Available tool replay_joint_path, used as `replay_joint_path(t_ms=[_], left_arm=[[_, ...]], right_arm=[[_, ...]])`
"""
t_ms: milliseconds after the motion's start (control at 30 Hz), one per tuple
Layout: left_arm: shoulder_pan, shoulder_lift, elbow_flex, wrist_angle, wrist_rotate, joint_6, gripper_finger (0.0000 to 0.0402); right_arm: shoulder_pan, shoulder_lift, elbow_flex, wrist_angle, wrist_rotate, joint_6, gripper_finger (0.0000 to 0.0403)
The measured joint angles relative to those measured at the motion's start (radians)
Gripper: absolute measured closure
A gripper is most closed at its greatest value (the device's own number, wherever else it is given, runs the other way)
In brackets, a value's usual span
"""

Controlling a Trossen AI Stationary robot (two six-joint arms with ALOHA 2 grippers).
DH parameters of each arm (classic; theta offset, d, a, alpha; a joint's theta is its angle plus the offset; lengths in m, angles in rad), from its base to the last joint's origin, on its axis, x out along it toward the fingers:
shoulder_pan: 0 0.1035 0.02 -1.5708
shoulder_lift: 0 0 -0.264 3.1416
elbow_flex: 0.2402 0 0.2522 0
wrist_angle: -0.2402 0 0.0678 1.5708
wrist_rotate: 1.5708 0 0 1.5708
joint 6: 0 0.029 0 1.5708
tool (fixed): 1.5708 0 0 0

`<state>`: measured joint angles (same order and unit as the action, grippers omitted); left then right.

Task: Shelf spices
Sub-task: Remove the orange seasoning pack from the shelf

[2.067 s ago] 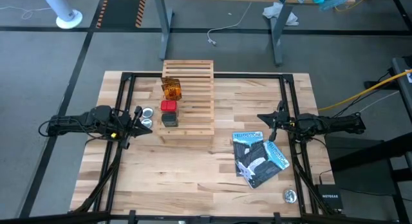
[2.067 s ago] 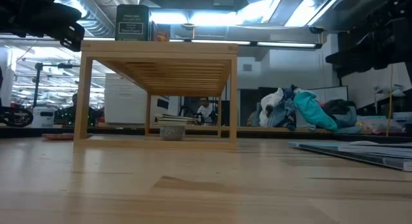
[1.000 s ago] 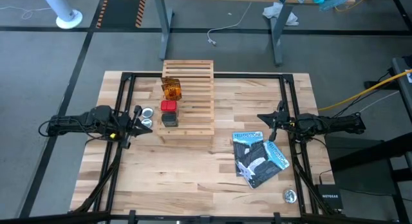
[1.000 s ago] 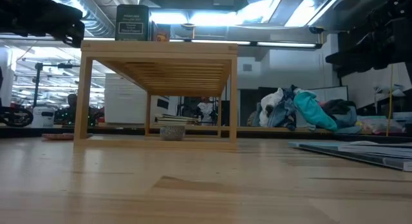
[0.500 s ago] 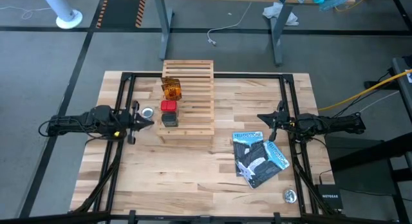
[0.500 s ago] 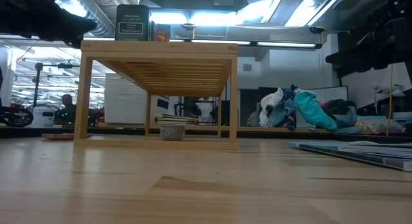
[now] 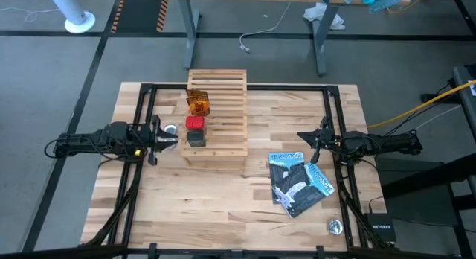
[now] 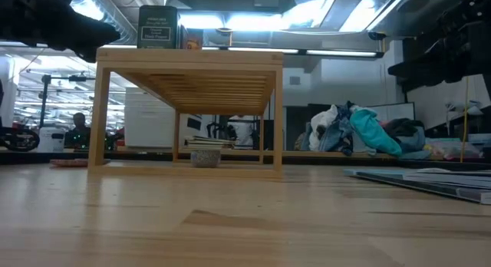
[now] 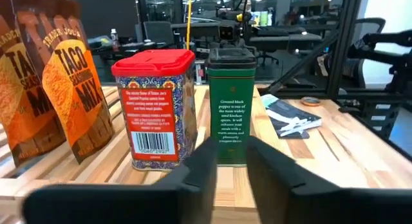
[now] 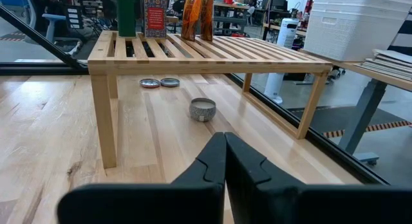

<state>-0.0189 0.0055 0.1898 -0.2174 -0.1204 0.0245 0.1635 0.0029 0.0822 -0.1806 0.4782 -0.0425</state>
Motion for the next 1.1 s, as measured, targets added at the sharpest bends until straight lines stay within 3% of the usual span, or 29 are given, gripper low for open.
replay_joint_path(t_ms=[167,333,1100], left_arm=[[0.000,0.000,0.000,0.049,0.006,-0.047,0.0263],[0.000,0.000,0.000,0.089,0.009,-0.071,0.0239],[0.000,0.000,0.000,0.094,0.009,-0.107,0.0240]], right_arm=[[0.000,0.000,0.000,0.000,0.000,0.000,0.0397],[0.000,0.000,0.000,0.000,0.000,0.000,0.0397],[0.000,0.000,0.000,0.000,0.000,0.000,0.0397]])
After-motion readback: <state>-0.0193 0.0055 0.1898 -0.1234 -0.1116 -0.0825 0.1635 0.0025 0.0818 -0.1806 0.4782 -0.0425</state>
